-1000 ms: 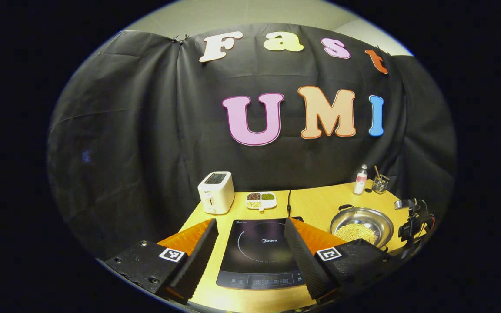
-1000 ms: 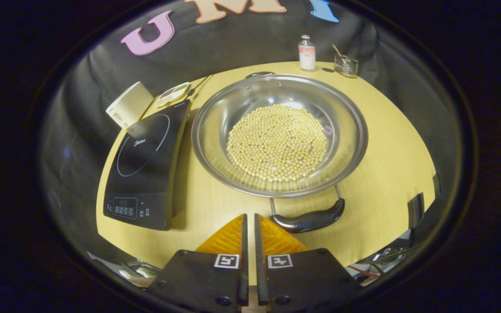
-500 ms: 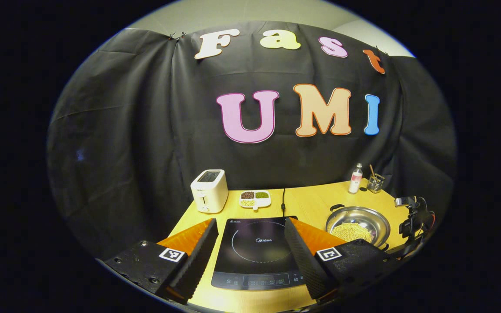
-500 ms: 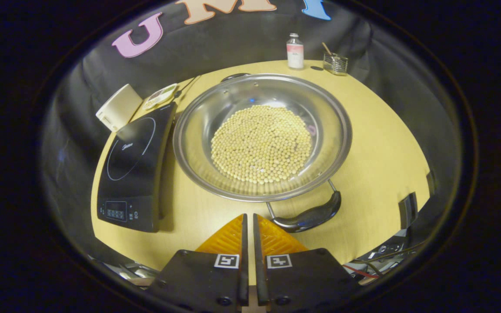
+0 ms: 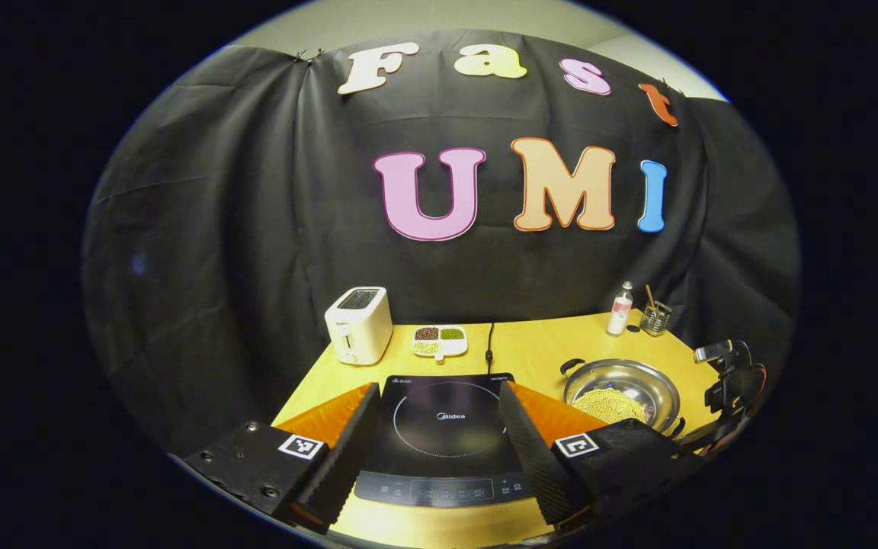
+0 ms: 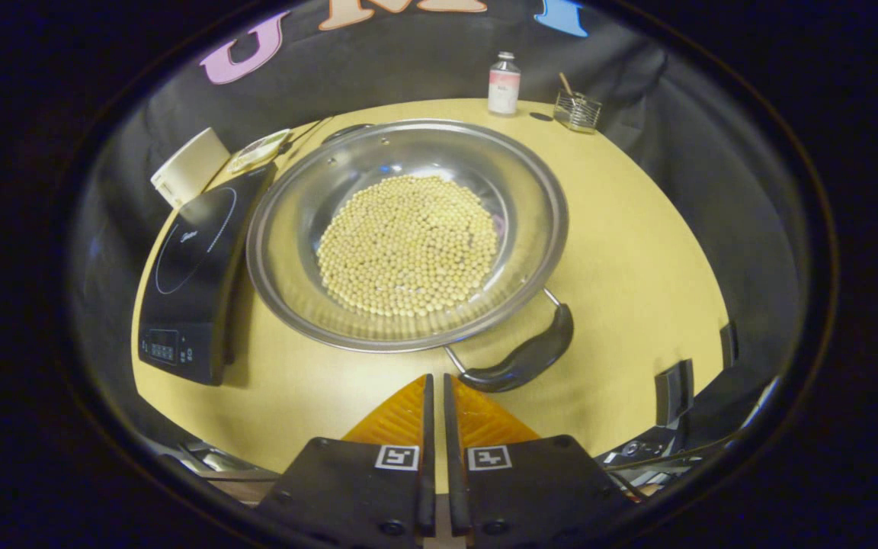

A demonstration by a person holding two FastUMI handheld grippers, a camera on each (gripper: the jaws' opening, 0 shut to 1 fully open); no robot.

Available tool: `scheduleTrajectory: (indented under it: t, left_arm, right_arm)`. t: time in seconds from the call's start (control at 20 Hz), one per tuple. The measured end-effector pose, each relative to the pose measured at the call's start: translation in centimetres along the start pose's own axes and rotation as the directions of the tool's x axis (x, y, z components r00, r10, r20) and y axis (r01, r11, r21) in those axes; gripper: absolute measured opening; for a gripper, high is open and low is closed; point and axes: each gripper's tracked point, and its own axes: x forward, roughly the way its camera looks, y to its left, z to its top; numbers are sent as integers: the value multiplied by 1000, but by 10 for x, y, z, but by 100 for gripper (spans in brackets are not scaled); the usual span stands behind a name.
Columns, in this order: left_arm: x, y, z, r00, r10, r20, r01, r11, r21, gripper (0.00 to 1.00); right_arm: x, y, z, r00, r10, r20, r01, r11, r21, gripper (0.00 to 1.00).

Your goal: First push the handle of the pot to place it horizontally, then grasp the pot with both hands and set it on the induction cooktop.

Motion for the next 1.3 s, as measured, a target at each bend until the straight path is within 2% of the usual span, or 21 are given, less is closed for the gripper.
scheduleTrajectory:
  t: [0.1,0.15,0.2,0.55,0.65,0.7,0.75,0.9,0.95,1.0,1.05,1.3]
  left_arm:
    - [0,-7,-2,1000,8,-11,-8,1000,-27,95]
    - [0,-11,-3,1000,13,-17,-13,999,-38,95]
    - [0,-14,-3,1000,19,-21,-20,999,-43,95]
    - [2,-32,-2,996,83,-36,-86,993,-78,94]
    - [2,-37,-2,994,104,-40,-107,991,-82,95]
    - [3,-40,-1,992,115,-41,-118,990,-82,94]
    - [3,-43,-1,991,124,-43,-127,989,-82,95]
    - [4,-54,2,989,144,-46,-147,986,-81,95]
    - [4,-58,3,988,149,-44,-152,985,-80,94]
    - [6,-62,5,987,154,-42,-157,985,-78,95]
    - [6,-66,6,987,158,-42,-161,984,-76,95]
    - [10,-86,9,984,171,-42,-174,982,-70,95]
  right_arm:
    - [0,-5,4,1000,17,-1,-17,1000,27,9]
    - [1,-9,7,1000,19,-7,-19,999,29,5]
    - [3,-14,9,1000,22,-10,-22,999,26,9]
    - [16,-39,34,999,40,-21,-41,999,-24,10]
    - [19,-48,42,999,44,-23,-45,998,-38,10]
    - [22,-52,46,999,47,-24,-48,998,-43,5]
    - [24,-57,50,999,48,-25,-49,998,-47,10]
    - [32,-72,60,998,57,-27,-58,997,-52,10]
    - [34,-75,64,998,64,-29,-66,996,-56,5]
    - [35,-76,67,997,69,-31,-71,996,-60,9]
    - [37,-78,71,997,74,-29,-76,995,-69,5]
    - [48,-91,93,997,79,-22,-81,988,-132,5]
